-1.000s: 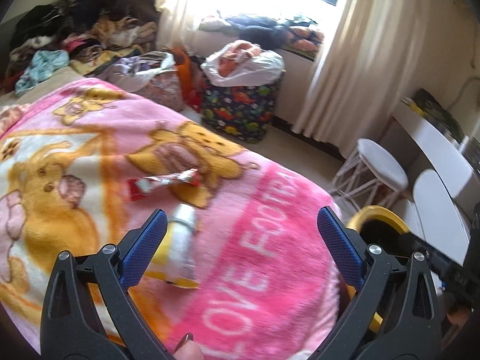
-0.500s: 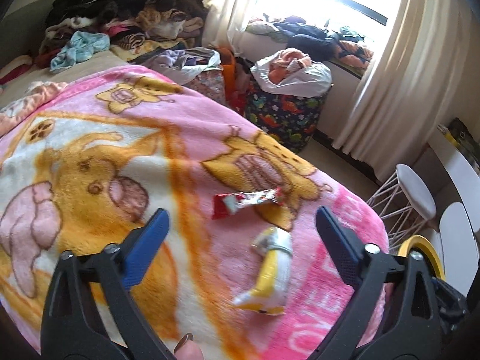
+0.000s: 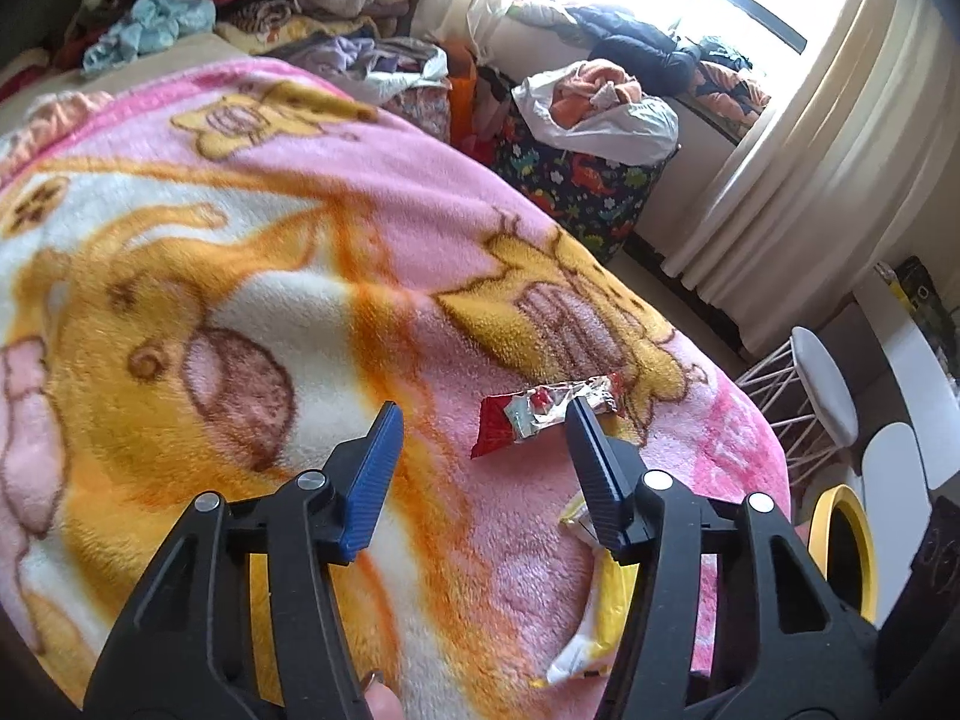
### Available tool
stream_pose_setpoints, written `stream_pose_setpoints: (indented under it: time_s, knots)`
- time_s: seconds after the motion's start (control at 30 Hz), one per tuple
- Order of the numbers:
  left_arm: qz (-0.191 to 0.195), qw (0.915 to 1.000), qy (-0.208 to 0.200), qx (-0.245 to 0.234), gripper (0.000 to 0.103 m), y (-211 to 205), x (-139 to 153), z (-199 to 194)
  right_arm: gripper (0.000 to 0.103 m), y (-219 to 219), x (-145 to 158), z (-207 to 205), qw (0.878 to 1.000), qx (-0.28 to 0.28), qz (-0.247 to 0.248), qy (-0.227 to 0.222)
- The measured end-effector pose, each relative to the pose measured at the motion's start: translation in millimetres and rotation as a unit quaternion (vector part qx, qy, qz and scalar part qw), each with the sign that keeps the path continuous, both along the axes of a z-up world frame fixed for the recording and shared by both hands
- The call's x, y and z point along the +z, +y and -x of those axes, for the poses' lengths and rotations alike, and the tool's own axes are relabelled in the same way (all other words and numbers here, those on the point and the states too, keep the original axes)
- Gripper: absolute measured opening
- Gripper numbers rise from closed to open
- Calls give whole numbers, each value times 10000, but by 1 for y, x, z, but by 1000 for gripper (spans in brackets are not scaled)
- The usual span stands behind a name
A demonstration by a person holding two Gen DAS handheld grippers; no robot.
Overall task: Collect trash
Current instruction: 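Grasp the red candy wrapper with the left tool while the right grasps the white-yellow packet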
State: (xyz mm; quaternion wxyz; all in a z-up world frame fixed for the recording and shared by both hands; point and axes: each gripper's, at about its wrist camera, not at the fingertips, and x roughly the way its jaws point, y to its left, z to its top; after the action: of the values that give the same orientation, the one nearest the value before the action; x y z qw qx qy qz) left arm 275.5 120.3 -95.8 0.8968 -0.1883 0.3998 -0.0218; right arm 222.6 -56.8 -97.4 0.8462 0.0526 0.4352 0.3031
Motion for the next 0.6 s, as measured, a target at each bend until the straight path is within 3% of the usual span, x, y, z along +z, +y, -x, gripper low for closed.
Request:
stream_pose_setpoints:
  time_s: [0.2,0.27,0.3,0.6]
  knots:
    - [186,9996,161,-165,47,1,-14,-15,72,15,-21,-15,9992,142,-99,352]
    - [252,9993,223,-188,42,2,-18,-20,63,16,-27,-18,9982,189,-210,530]
    - [294,9991,250,-189,41,2,-20,-22,52,15,-31,-19,9974,227,-270,627]
    - [345,9981,282,-416,12,-13,-26,-24,47,-13,-20,5,9978,154,-368,538]
